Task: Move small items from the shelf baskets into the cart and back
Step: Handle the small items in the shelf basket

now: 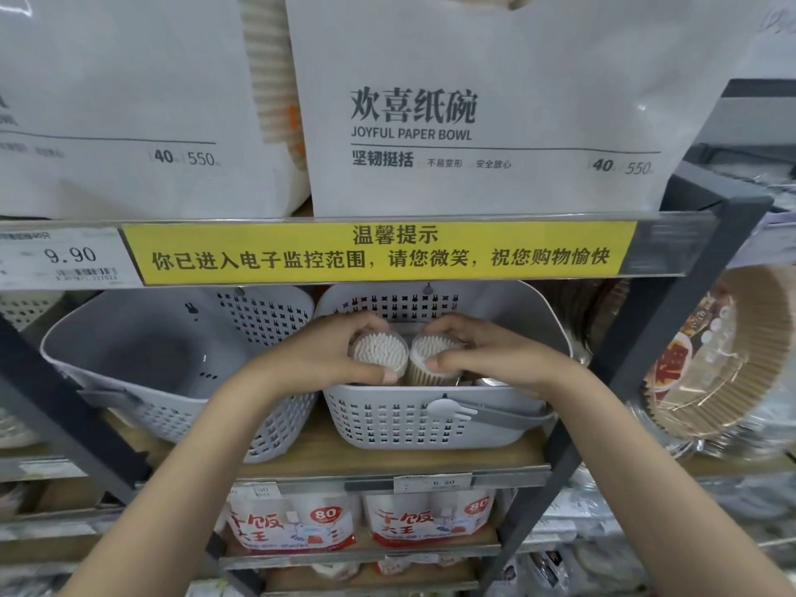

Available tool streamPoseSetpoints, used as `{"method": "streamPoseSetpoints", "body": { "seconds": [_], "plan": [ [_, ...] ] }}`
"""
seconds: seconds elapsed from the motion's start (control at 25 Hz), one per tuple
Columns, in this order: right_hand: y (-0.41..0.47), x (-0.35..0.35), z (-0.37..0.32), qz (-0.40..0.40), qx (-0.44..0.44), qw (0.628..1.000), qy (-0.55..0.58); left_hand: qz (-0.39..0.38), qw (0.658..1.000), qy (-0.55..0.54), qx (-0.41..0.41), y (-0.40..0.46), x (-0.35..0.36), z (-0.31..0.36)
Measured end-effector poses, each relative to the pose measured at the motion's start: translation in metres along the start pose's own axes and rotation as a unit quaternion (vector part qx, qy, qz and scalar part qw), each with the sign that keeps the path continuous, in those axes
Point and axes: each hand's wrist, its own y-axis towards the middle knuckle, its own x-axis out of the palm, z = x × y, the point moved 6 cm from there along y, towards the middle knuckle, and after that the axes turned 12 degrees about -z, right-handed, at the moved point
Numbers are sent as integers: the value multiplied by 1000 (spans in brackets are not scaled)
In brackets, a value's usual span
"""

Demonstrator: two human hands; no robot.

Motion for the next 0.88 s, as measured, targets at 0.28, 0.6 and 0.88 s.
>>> {"method": "streamPoseSetpoints", "body": {
  "seconds": [0.28, 0.6, 0.88],
  "plan": [
    [-1, 5, 8, -6, 12, 999, 38, 5, 1000, -21, -2, 1, 2, -3],
    [-5, 3, -8, -48, 34, 998, 5, 47, 998, 25, -12, 8, -1, -6],
    [-5, -6, -12, 55, 6, 998, -18, 54, 997, 49, -25, 11, -2, -10]
  ]
}}
